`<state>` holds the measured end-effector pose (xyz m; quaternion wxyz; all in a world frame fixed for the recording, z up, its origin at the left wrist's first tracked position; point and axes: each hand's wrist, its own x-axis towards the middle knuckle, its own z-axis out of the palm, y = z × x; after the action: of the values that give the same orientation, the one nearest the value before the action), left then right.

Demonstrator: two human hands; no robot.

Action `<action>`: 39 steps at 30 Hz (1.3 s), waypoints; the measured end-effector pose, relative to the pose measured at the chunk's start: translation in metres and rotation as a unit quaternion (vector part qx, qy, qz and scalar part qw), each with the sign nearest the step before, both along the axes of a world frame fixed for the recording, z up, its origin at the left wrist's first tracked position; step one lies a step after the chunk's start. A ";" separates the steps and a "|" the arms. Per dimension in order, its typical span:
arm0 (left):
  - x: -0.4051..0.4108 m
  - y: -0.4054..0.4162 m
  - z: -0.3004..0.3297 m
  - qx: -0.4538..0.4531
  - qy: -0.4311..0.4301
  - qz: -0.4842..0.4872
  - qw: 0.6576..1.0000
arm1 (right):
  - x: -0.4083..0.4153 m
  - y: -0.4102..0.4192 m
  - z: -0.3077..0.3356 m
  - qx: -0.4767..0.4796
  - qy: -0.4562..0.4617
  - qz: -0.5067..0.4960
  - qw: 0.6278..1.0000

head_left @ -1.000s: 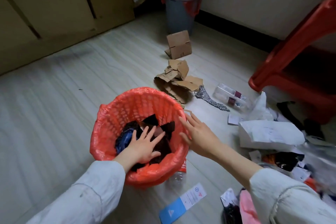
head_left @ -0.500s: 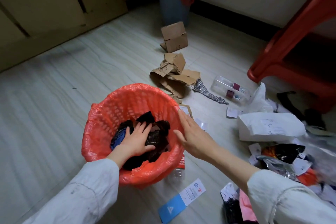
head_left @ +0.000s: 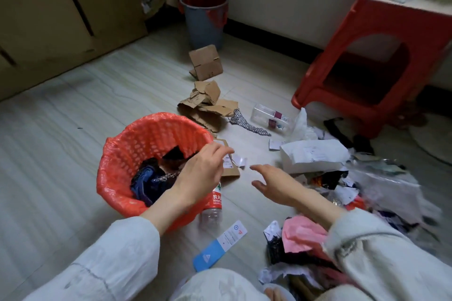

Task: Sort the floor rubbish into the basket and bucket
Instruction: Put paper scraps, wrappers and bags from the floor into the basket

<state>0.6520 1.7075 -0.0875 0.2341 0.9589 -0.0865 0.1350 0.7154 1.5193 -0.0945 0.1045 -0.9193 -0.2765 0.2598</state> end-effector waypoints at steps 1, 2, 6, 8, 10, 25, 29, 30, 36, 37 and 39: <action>0.002 -0.011 -0.006 0.011 0.006 -0.022 1.000 | -0.005 -0.014 -0.009 -0.015 0.004 -0.005 1.000; 0.003 -0.021 -0.016 0.019 0.018 -0.044 0.999 | -0.009 -0.028 -0.020 -0.034 0.012 -0.010 0.999; -0.003 -0.056 -0.074 0.011 0.150 -0.072 0.986 | -0.016 -0.071 -0.066 -0.111 0.028 -0.043 0.993; -0.010 -0.067 -0.110 0.024 0.256 -0.068 0.964 | -0.017 -0.087 -0.086 -0.172 0.025 -0.054 0.983; -0.014 -0.073 -0.147 0.041 0.343 -0.062 0.936 | -0.016 -0.099 -0.106 -0.243 0.046 -0.063 0.967; -0.029 -0.092 -0.238 0.089 0.439 0.090 0.890 | -0.019 -0.112 -0.163 -0.260 -0.054 -0.063 0.962; -0.014 -0.091 -0.214 -0.014 0.429 0.068 0.901 | -0.022 -0.110 -0.143 -0.254 -0.076 -0.074 0.961; -0.008 -0.091 -0.206 -0.032 0.415 0.063 0.907 | -0.022 -0.110 -0.139 -0.249 -0.076 -0.079 0.962; 0.028 -0.081 -0.097 -0.190 0.247 0.104 0.945 | -0.002 -0.097 -0.064 -0.142 -0.126 -0.134 0.973; 0.028 -0.078 -0.077 -0.214 0.217 0.108 0.946 | 0.000 -0.093 -0.048 -0.123 -0.141 -0.145 0.971; 0.025 -0.068 -0.042 -0.253 0.161 0.121 0.946 | 0.000 -0.084 -0.019 -0.076 -0.154 -0.172 0.970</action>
<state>0.6766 1.6395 -0.1295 0.4614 0.8805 0.1064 0.0235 0.7156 1.4354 -0.1131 0.0333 -0.9873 -0.1067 0.1131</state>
